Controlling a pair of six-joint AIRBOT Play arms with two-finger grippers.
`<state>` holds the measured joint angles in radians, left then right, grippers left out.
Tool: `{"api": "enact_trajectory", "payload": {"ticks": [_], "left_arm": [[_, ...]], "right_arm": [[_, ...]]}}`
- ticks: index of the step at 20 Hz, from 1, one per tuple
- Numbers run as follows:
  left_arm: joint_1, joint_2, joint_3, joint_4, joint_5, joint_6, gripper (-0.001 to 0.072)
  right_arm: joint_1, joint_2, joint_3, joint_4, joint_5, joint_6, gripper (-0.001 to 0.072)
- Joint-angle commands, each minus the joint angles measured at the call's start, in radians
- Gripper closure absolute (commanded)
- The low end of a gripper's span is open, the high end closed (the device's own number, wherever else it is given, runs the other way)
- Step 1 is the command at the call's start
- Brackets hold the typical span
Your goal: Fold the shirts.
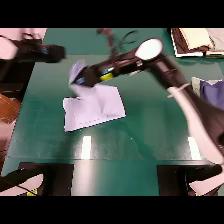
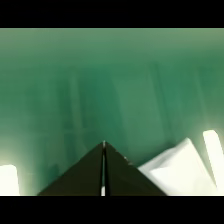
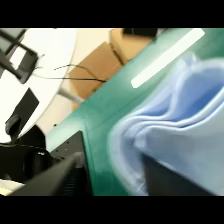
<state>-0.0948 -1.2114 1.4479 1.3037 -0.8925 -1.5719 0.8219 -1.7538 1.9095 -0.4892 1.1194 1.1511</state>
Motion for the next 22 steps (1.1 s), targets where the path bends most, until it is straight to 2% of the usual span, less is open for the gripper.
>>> {"api": "enact_trajectory", "payload": {"ticks": [1, 3, 5, 6, 8, 11, 13, 14, 15, 18, 22], "left_arm": [[0.132, 0.13, 0.0, 0.052, -0.055, 0.002, 0.0683], [0.164, 0.145, -0.001, 0.051, -0.099, 0.002, 0.0682], [0.168, 0.145, -0.001, 0.055, -0.13, 0.013, 0.0683], [0.168, 0.145, -0.001, 0.051, -0.137, 0.018, 0.0683], [0.168, 0.145, -0.001, 0.051, -0.139, 0.02, 0.0683], [0.168, 0.145, -0.001, 0.051, -0.141, 0.02, 0.0683], [0.168, 0.145, -0.001, 0.05, -0.139, 0.02, 0.0683], [0.167, 0.145, -0.001, 0.049, -0.139, 0.021, 0.0682], [0.167, 0.145, -0.001, 0.047, -0.139, 0.021, 0.0683], [0.167, 0.144, -0.001, 0.043, -0.138, 0.033, 0.0682], [0.167, 0.144, -0.001, 0.043, -0.14, 0.037, 0.0683]], "right_arm": [[0.109, -0.166, 0.138, 0.035, 0.04, -0.05, 0.0139], [0.079, -0.179, 0.134, -0.022, 0.122, 0.028, 0.0143], [0.014, -0.137, 0.051, -0.149, 0.18, 0.064, 0.0195], [-0.023, -0.108, -0.001, -0.211, 0.196, 0.084, 0.0195], [-0.115, -0.037, -0.131, -0.332, 0.188, 0.091, 0.0201], [-0.28, 0.042, -0.312, -0.443, 0.173, 0.178, 0.0201], [-0.377, 0.049, -0.401, -0.44, 0.137, 0.244, 0.0198], [-0.406, 0.048, -0.443, -0.415, 0.104, 0.256, 0.0128], [-0.426, 0.039, -0.481, -0.367, 0.071, 0.256, 0.0096], [-0.423, -0.04, -0.505, -0.266, 0.058, 0.254, 0.0096], [-0.332, -0.18, -0.416, -0.146, 0.07, 0.225, 0.0098]]}}
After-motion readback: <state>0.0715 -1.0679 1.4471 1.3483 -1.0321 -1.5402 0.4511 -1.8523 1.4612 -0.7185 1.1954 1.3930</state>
